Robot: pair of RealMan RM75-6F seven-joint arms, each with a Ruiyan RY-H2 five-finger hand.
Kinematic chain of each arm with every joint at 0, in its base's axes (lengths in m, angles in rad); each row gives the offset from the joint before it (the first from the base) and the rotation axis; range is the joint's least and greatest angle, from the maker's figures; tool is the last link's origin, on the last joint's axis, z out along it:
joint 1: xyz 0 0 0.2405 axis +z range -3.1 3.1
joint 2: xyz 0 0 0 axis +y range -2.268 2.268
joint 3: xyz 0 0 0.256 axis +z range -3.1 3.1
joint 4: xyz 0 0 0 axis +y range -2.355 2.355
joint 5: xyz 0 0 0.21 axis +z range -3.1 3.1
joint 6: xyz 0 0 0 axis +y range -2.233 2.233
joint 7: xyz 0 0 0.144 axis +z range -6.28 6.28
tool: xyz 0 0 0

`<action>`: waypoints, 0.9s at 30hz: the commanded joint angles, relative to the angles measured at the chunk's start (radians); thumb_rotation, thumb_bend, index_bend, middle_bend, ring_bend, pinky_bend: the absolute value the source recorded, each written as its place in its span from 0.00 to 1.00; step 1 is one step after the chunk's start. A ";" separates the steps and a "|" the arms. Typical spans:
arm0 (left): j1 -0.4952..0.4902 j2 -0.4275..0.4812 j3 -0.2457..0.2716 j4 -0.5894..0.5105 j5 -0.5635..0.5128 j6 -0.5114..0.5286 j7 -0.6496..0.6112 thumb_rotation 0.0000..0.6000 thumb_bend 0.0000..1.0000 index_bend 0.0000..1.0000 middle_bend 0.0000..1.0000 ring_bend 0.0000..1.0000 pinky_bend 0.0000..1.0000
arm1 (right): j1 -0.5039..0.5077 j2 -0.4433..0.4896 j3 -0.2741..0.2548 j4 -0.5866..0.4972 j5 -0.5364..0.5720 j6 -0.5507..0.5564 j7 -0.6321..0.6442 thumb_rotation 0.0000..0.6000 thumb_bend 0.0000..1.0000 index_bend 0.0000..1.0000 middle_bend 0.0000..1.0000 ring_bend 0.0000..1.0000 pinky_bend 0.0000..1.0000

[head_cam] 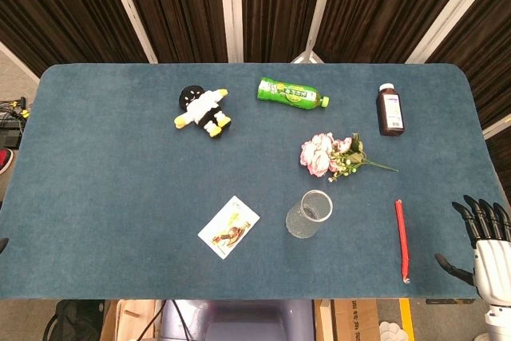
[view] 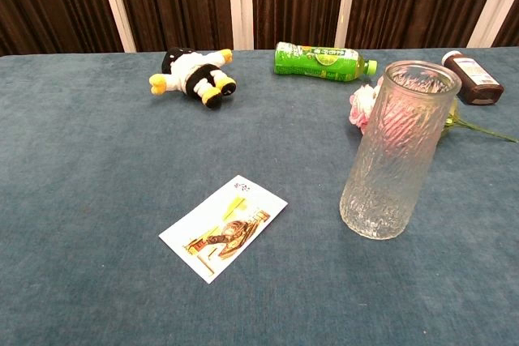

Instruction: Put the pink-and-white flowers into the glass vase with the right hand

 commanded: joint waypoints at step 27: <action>0.010 -0.008 0.008 -0.015 0.030 0.024 0.041 1.00 0.20 0.14 0.00 0.00 0.00 | 0.042 -0.014 -0.006 0.000 0.004 -0.081 0.108 1.00 0.12 0.17 0.12 0.07 0.00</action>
